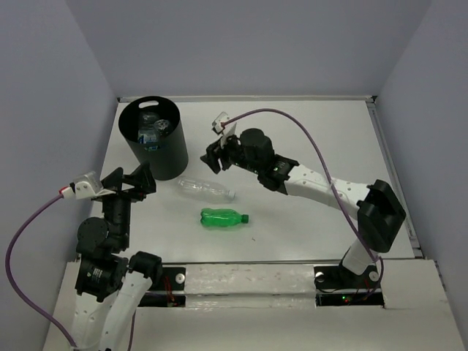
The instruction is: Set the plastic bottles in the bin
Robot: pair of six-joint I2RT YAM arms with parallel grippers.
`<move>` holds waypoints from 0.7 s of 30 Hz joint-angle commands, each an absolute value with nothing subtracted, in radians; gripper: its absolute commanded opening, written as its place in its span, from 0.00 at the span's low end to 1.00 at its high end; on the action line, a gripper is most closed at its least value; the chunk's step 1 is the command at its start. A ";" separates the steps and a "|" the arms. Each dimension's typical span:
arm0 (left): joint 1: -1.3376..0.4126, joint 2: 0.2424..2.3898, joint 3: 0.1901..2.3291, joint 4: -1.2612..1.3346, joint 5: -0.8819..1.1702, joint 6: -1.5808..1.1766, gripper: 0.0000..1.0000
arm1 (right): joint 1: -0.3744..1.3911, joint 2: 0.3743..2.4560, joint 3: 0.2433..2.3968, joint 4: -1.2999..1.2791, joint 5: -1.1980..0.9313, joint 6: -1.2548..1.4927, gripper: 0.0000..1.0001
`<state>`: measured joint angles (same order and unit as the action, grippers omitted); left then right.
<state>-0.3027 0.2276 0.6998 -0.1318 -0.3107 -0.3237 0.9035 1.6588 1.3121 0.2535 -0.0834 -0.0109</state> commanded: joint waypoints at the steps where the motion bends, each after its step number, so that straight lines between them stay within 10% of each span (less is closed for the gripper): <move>1: -0.278 0.264 0.706 -0.094 -0.295 -0.328 0.99 | 0.899 1.710 1.319 -0.020 -0.189 -0.110 0.72; 21: -0.270 0.278 0.703 -0.091 -0.262 -0.330 0.99 | 1.011 1.761 1.238 -0.232 -0.367 -0.133 0.67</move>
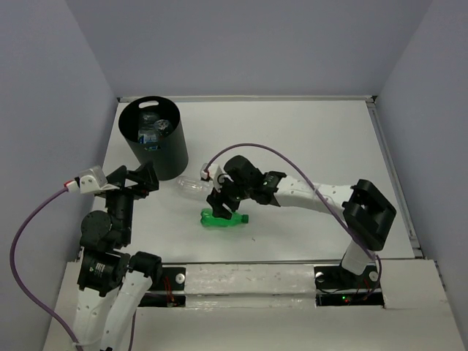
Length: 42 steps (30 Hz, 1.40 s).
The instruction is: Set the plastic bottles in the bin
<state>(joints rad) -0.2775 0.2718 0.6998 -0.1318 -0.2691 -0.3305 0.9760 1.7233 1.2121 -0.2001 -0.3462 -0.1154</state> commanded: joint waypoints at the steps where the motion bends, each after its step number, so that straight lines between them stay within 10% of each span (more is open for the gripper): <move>1: -0.271 0.278 0.703 -0.091 -0.261 -0.328 0.99 | 1.011 1.766 1.239 -0.236 -0.361 -0.135 0.67; 18: -0.272 0.261 0.703 -0.089 -0.250 -0.330 0.99 | 1.104 1.927 1.293 -0.242 -0.314 -0.140 0.77; 24: -0.273 0.255 0.703 -0.091 -0.256 -0.328 0.99 | 1.114 1.907 1.312 -0.204 -0.328 -0.110 0.51; 42: -0.264 0.181 0.715 -0.115 -0.359 -0.327 0.99 | 1.005 1.956 1.967 0.109 -0.160 0.047 0.39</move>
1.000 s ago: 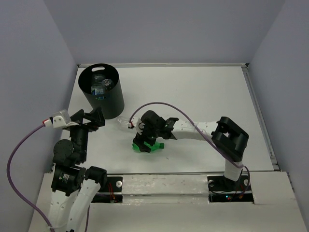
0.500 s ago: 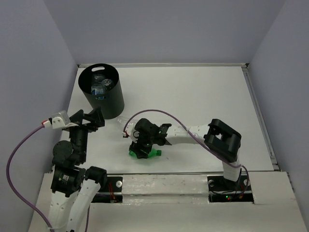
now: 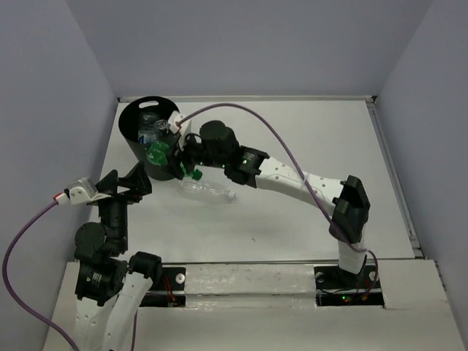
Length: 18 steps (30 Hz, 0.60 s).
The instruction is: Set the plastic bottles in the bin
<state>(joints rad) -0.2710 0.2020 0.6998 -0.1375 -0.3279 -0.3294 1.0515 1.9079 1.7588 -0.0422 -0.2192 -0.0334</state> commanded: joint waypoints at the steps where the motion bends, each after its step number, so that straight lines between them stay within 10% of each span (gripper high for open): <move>1: -0.265 0.179 0.715 -0.115 -0.357 -0.328 0.99 | 0.991 1.995 2.017 0.117 -0.158 0.067 0.39; 18: -0.307 0.179 0.724 -0.126 -0.416 -0.342 0.99 | 0.905 2.585 2.691 0.661 -0.075 0.448 0.43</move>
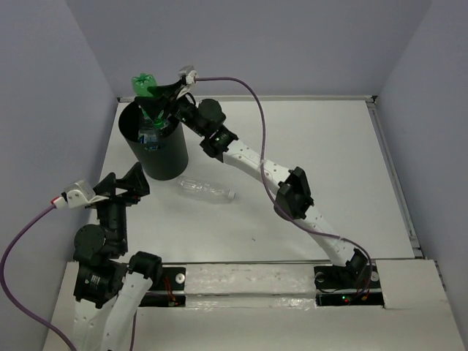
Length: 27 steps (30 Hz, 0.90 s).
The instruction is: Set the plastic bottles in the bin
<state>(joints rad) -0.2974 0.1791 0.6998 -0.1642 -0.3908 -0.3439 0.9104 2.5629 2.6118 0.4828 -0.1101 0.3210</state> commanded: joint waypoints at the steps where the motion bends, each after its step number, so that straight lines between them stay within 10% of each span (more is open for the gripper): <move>1: -0.307 0.179 0.724 -0.126 -0.416 -0.342 0.99 | 0.905 2.582 2.669 0.676 -0.065 0.457 0.44; 8: -0.295 0.181 0.723 -0.121 -0.410 -0.339 0.99 | 0.905 2.640 2.688 0.677 -0.035 0.538 0.58; 13: -0.275 0.186 0.724 -0.126 -0.408 -0.341 0.99 | 0.925 2.623 2.645 0.586 -0.084 0.502 0.89; 27: -0.252 0.201 0.719 -0.126 -0.414 -0.333 0.99 | 0.925 2.248 2.243 0.496 -0.140 0.292 0.79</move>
